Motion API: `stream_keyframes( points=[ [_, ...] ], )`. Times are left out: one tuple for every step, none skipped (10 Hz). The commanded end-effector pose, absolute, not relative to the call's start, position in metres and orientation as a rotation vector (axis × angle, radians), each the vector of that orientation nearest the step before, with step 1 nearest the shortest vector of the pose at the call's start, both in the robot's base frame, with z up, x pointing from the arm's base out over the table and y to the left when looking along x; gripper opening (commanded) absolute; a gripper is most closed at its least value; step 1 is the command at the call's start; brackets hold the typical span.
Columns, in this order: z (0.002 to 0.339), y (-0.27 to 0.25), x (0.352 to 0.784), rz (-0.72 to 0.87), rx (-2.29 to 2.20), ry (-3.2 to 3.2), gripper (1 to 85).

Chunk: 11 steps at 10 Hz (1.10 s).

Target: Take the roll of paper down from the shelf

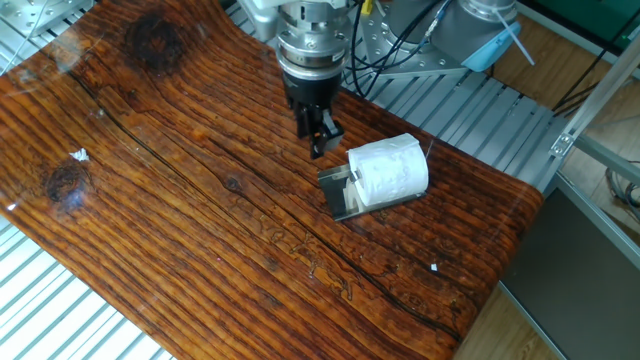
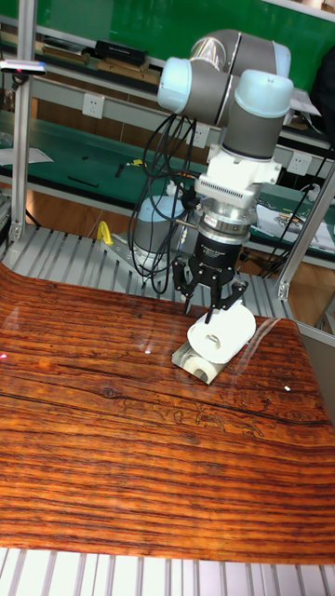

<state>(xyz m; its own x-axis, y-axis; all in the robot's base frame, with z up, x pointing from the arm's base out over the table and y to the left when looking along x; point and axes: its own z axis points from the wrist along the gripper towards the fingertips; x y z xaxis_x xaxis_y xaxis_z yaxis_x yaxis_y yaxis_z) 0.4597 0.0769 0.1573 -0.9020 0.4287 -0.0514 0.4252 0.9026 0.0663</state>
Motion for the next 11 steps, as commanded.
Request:
stream_keyframes(
  points=[
    [0.1544, 0.0783, 0.4578, 0.095, 0.651, 3.013, 39.3],
    [0.1536, 0.0758, 0.4637, 0.087, 0.619, 3.001, 38.3],
    [0.1538, 0.0766, 0.4653, 0.093, 0.62, 2.995, 35.7],
    [0.1537, 0.0766, 0.4649, 0.093, 0.623, 2.996, 34.0],
    [0.1538, 0.0766, 0.4653, 0.094, 0.632, 2.993, 31.0],
    [0.1538, 0.077, 0.4653, 0.096, 0.628, 2.994, 31.0],
    [0.154, 0.0766, 0.4651, 0.094, 0.63, 2.993, 30.7],
    [0.154, 0.0761, 0.4653, 0.092, 0.627, 2.992, 30.3],
    [0.1538, 0.0742, 0.4649, 0.08, 0.622, 2.993, 31.0],
    [0.1537, 0.0714, 0.4645, 0.063, 0.621, 2.993, 31.3],
    [0.1537, 0.0718, 0.4645, 0.065, 0.619, 2.994, 31.3]
  ],
)
